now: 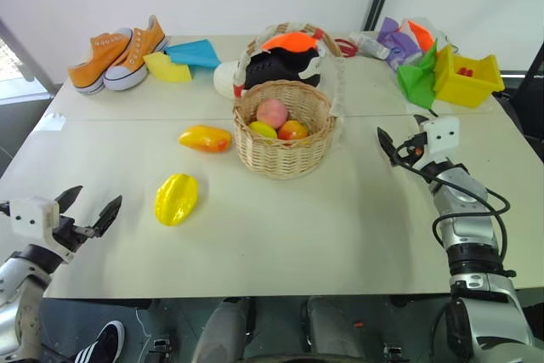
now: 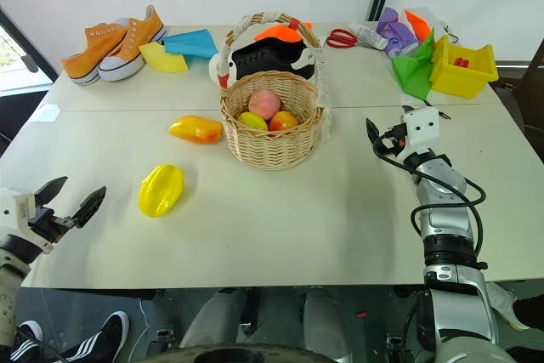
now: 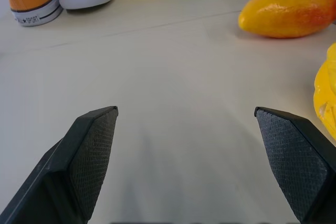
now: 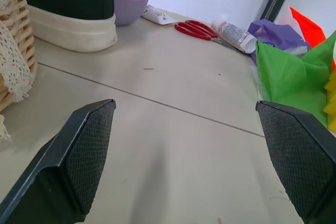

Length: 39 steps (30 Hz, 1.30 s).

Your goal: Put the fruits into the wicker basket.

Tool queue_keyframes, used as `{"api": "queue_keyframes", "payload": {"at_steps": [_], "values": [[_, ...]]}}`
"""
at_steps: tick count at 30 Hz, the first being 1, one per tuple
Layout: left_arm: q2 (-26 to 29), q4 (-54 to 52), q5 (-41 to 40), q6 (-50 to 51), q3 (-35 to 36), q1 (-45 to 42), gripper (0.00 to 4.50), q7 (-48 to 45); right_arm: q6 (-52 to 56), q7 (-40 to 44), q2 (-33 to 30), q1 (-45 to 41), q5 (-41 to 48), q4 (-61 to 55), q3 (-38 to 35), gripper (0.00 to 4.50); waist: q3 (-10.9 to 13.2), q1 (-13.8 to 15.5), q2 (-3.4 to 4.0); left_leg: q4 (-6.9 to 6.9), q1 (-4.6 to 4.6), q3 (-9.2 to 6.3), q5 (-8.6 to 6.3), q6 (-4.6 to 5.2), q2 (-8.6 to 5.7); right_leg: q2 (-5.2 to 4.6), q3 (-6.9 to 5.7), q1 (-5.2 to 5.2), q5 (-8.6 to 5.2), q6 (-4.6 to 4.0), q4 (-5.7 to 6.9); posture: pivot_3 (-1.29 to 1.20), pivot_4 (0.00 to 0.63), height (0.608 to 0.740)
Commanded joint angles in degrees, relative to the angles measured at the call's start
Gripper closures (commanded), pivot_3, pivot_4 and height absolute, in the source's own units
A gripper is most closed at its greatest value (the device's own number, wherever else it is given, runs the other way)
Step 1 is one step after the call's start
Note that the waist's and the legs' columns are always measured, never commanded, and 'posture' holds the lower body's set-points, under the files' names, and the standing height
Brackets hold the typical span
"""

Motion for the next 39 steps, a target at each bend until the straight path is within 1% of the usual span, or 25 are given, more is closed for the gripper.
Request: {"api": "queue_keyframes", "payload": {"at_steps": [1,8,21,24,27,29,31,34,36,38,39], "values": [[0.50,-0.05,-0.81,-0.78,1.28,-0.59,0.00,-0.78,-1.12,-0.01,-0.06,-0.88,0.45,-1.17,-0.65,0.03,0.00,-0.01,0.00,0.00,0.00,0.00,0.00,0.00,0.00,0.00,0.00,0.00,0.00,0.00,0.00,0.00,0.150,0.740],[0.71,-0.44,-0.39,-1.38,1.09,-1.09,0.00,-1.30,-0.99,0.06,-0.34,-0.50,0.52,-1.79,-0.83,0.03,0.00,-0.01,0.00,0.00,0.00,0.00,0.00,0.00,0.00,0.00,0.00,-0.01,0.00,0.00,0.00,0.00,0.150,0.740],[0.41,-3.03,-5.43,-0.41,2.28,-1.09,0.00,-4.91,-0.93,0.38,-0.48,-0.44,0.46,-2.12,-0.63,0.03,0.00,-0.04,0.00,0.00,0.00,0.00,0.00,0.00,0.00,0.00,0.00,0.00,-0.03,-0.05,-0.01,0.00,0.150,0.740],[0.09,-6.28,-9.05,2.05,2.19,-0.16,0.00,-6.10,-0.74,0.68,-0.67,-0.34,0.68,-2.23,-0.88,0.03,0.00,-0.04,0.00,0.00,0.00,0.00,0.00,0.00,0.00,0.00,0.00,0.00,-0.03,-0.06,-0.01,0.00,0.150,0.740],[0.33,-11.20,-15.53,8.25,1.74,1.56,0.00,-7.92,-0.62,1.02,-0.89,-0.17,0.83,-2.38,-1.08,0.03,0.00,-0.09,0.00,0.00,0.00,0.00,0.00,0.00,0.00,0.00,0.01,0.02,-0.03,-0.06,-0.01,0.00,0.150,0.740],[0.98,-15.07,-16.53,10.97,0.32,3.15,0.00,-8.40,-0.49,1.41,-1.17,0.27,0.89,-2.97,-1.11,0.03,0.00,-0.13,0.00,0.00,0.00,0.00,0.00,0.00,0.01,0.00,0.01,0.02,-0.04,-0.08,-0.01,0.00,0.150,0.740],[1.16,-17.37,-15.91,12.44,-0.64,3.76,0.00,-7.64,0.40,3.73,-1.61,1.01,2.49,-4.24,-1.41,0.03,0.01,-0.07,0.01,0.00,0.00,0.00,0.00,0.00,0.01,0.00,0.01,0.03,-0.05,-0.09,-0.01,0.00,0.150,0.740],[0.94,-19.13,-15.90,15.50,-1.73,3.44,0.00,-5.68,3.86,14.70,-4.25,5.60,10.39,-12.40,-2.34,0.03,0.03,0.24,0.05,0.00,0.00,-0.01,0.02,0.04,0.01,0.00,-0.01,0.06,-0.06,-0.10,-0.05,0.00,0.150,0.740],[0.30,-20.79,-15.29,17.09,-2.89,2.90,0.00,-3.25,8.73,24.23,-9.58,11.96,15.67,-20.90,-2.35,0.03,0.06,0.59,0.10,0.00,-0.01,-0.01,0.03,0.08,0.00,-0.02,-0.01,0.08,-0.05,-0.09,-0.10,0.00,0.150,0.740],[0.07,-21.99,-12.73,17.23,-4.31,2.57,0.00,-0.97,13.17,31.28,-15.98,18.18,18.16,-27.57,-2.65,0.03,0.06,0.63,0.11,0.00,-0.03,-0.02,-0.01,0.14,-0.01,-0.05,-0.04,0.16,-0.06,-0.09,-0.24,0.00,0.150,0.740],[0.14,-22.26,-12.64,19.11,-4.75,2.58,0.00,0.60,15.92,34.26,-19.01,21.38,20.56,-31.93,-3.64,0.03,0.07,0.78,0.13,0.01,-0.03,-0.02,-0.02,0.13,-0.02,-0.08,-0.04,0.17,-0.07,-0.11,-0.25,0.00,0.150,0.740]]}}
